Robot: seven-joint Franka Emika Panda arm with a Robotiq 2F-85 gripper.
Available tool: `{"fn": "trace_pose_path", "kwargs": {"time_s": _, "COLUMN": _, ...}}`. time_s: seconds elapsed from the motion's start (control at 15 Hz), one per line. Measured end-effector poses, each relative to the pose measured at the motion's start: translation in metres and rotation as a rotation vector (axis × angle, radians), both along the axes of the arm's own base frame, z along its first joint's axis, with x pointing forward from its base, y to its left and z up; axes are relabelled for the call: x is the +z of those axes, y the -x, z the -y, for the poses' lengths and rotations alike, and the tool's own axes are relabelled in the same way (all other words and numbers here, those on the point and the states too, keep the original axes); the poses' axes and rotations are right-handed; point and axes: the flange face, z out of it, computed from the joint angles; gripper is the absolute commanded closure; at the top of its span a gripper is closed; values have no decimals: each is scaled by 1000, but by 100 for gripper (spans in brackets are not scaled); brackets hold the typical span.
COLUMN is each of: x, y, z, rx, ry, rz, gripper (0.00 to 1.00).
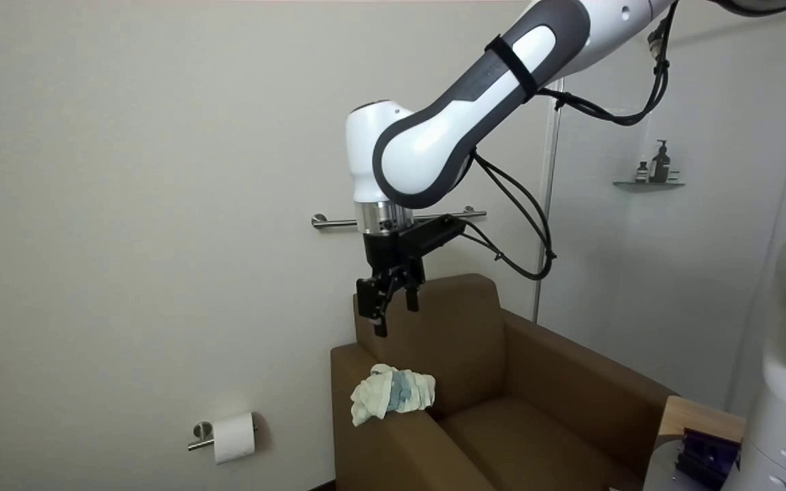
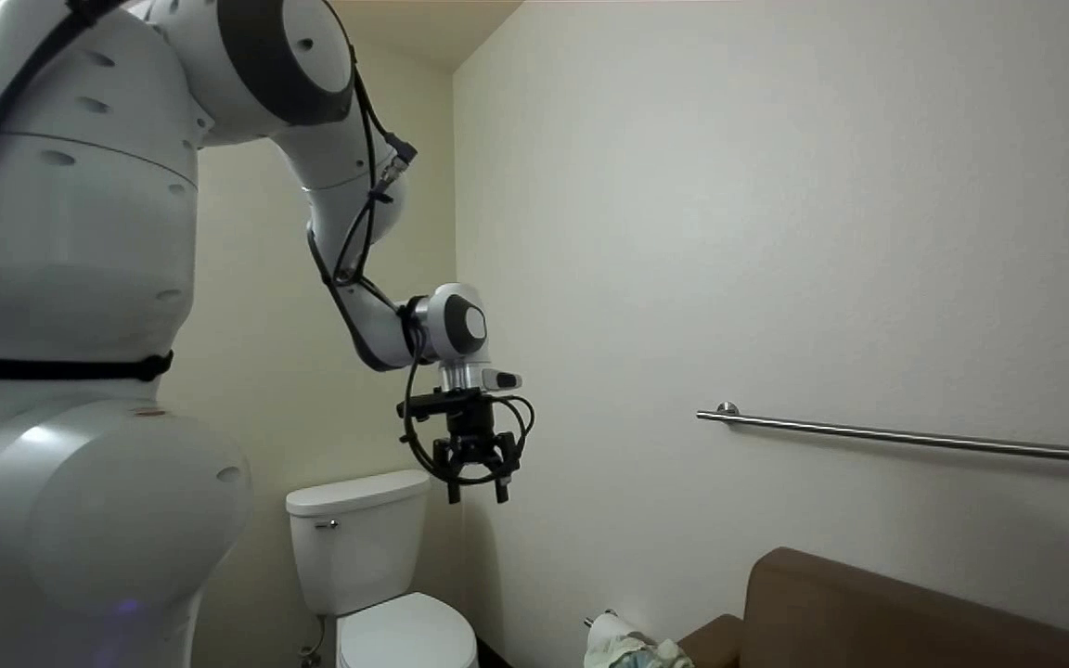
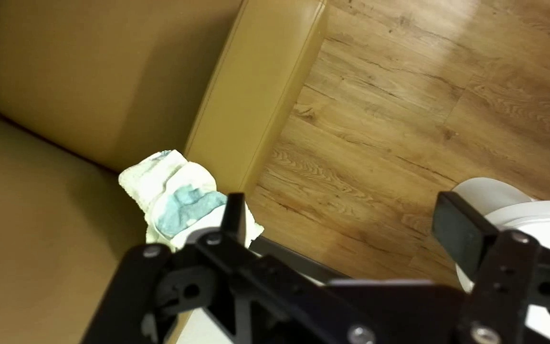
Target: Wipe the sofa with the cloth
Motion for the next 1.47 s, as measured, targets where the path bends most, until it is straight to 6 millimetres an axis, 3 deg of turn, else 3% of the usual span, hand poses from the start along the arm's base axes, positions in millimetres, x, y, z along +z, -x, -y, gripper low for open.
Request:
{"fn": "trace_pose_path", "kwargs": {"time_s": 0.4, "x": 0, "y": -2, "z": -6, "rx": 5, "ry": 4, "rz": 4, "gripper": 0}}
{"fn": "trace_pose_path", "kwargs": {"time_s": 0.67, "x": -9, "y": -33, "z": 0, "rx": -137, "ry": 39, "rz": 42, "gripper": 0}}
{"fn": "trace_pose_path", "kwargs": {"time_s": 1.07, "x": -69, "y": -116, "z": 51, "rx": -459, "ry": 70, "rz": 134, "gripper": 0}}
{"fn": "trace_pose_path", "kwargs": {"time_s": 1.27, "x": -104, "y": -143, "z": 85, "rx": -606, "ry": 126, "rz": 148, "gripper": 0}}
{"fn": "trace_pose_path", "kwargs": {"time_s": 1.47, "x": -132, "y": -154, "z": 114, "rx": -749, "ry": 165, "rz": 112, "gripper": 0}}
